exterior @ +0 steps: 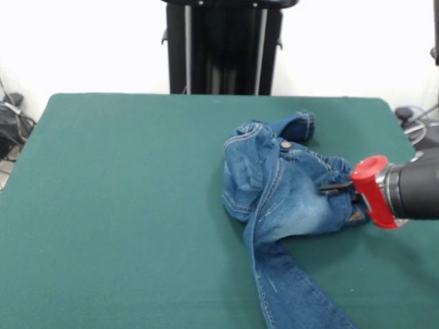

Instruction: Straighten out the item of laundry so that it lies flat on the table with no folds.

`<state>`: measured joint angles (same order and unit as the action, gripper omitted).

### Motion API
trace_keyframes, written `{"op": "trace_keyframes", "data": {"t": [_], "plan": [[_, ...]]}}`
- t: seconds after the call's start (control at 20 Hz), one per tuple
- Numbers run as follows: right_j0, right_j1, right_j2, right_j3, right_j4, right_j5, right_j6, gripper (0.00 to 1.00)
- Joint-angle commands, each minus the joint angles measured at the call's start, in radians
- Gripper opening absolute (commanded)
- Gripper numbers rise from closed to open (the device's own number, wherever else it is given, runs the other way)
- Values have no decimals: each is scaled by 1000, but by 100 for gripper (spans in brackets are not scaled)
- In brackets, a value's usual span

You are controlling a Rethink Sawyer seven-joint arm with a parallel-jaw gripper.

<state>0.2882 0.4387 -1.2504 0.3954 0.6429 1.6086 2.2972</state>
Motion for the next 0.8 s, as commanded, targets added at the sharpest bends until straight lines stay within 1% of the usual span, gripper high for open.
{"op": "trace_keyframes", "data": {"t": [0.05, 0.45, 0.8], "plan": [[-47, 40, -89, -194, 133, 118, 387, 0], [-80, 49, -164, -249, 194, 161, 421, 0], [-148, 65, -321, -327, 336, 216, 460, 0]]}}
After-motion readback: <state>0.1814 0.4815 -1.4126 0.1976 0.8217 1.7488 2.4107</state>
